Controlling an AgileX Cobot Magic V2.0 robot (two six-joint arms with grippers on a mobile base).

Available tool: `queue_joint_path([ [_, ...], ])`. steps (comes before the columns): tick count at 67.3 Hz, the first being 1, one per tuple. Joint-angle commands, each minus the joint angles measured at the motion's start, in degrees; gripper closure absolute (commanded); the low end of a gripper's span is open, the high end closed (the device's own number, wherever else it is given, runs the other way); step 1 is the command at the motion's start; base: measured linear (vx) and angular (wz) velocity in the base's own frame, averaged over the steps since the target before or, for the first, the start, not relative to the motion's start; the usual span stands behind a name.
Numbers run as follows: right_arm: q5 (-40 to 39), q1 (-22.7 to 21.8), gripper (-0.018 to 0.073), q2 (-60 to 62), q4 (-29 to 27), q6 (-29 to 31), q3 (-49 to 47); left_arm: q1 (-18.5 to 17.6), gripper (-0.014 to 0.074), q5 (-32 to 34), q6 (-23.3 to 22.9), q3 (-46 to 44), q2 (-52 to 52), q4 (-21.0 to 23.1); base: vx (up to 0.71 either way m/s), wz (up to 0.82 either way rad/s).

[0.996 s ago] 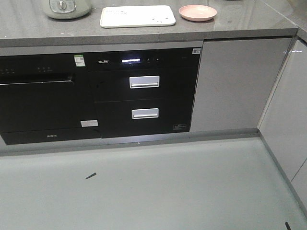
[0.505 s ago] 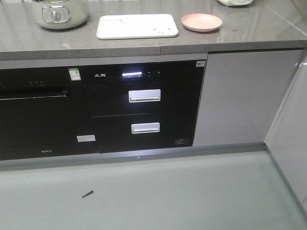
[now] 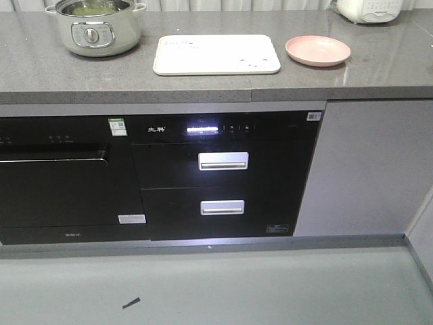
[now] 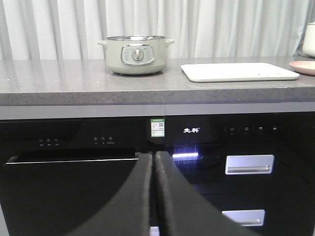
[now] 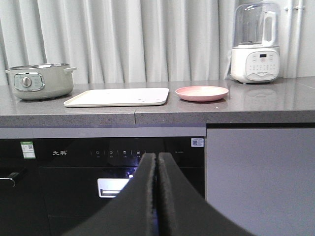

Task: Transfer vegetables to tray and serve
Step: 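Drive the base forward toward the counter with the pot and tray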

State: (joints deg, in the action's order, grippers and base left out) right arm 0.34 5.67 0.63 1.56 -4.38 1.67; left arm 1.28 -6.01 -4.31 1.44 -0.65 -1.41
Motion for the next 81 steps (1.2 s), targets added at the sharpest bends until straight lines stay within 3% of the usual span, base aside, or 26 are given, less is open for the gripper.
queue_joint_path([
  [1,-4.31,0.01,0.0564,0.25,0.43,0.04,0.42,-0.43,0.0603,4.46,-0.44,1.43,-0.77,0.53,0.27,0.11],
  [81,-4.31,0.01,0.0564,0.25,0.43,0.04,0.42,-0.43,0.0603,4.46,-0.44,1.43,-0.77,0.53,0.25,0.01],
])
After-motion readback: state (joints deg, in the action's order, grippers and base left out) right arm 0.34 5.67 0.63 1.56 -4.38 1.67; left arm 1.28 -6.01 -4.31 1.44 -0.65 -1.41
